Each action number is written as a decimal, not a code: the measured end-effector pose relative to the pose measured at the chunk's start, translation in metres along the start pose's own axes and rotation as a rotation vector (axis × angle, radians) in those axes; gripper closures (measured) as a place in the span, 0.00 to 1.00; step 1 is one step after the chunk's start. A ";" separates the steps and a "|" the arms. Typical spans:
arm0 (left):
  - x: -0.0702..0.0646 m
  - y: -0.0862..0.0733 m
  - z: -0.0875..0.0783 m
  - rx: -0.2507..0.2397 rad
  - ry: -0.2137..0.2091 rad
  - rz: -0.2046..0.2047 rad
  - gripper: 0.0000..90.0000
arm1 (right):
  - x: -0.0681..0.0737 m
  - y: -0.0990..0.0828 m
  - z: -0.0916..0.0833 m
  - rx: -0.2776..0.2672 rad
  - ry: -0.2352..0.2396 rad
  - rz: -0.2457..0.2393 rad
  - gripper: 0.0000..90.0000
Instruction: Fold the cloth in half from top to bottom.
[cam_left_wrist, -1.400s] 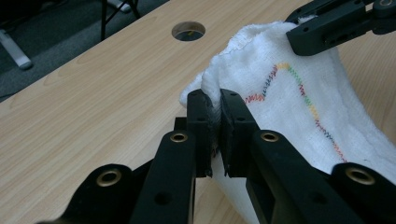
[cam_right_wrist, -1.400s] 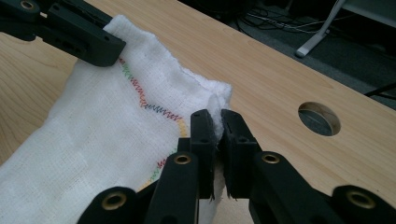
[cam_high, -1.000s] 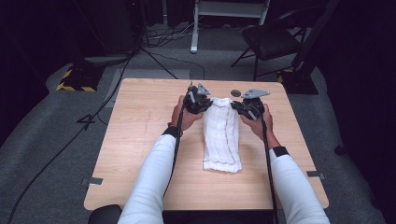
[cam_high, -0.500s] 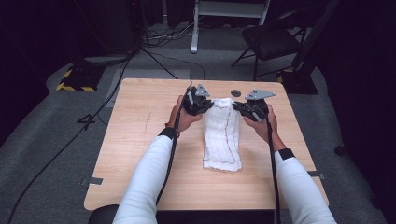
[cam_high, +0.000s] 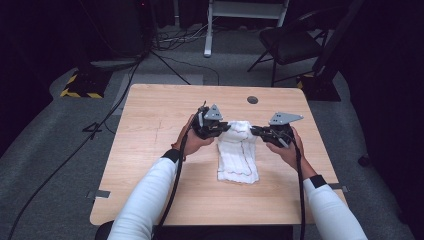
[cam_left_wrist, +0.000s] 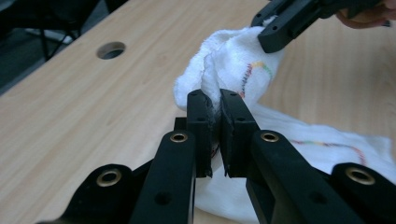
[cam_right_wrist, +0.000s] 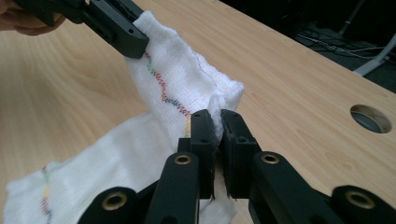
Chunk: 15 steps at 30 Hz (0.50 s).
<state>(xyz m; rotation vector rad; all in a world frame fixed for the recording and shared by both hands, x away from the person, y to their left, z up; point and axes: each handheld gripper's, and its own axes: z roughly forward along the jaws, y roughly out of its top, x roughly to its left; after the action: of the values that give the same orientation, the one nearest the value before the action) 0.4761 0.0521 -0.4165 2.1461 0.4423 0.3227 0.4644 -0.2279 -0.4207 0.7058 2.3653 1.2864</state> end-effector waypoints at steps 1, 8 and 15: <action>-0.003 -0.002 -0.001 0.001 -0.010 0.006 0.93 | 0.003 -0.002 -0.002 0.002 0.007 -0.011 0.94; -0.022 -0.015 -0.006 0.007 -0.081 0.028 0.93 | 0.020 -0.013 -0.015 0.011 0.076 -0.050 0.94; -0.044 -0.030 -0.012 0.040 -0.135 0.065 0.92 | 0.037 -0.023 -0.024 0.035 0.142 -0.091 0.94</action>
<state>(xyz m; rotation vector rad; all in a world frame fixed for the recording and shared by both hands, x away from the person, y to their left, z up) 0.4256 0.0584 -0.4376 2.2091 0.3042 0.2052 0.4157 -0.2334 -0.4307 0.5258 2.5070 1.2979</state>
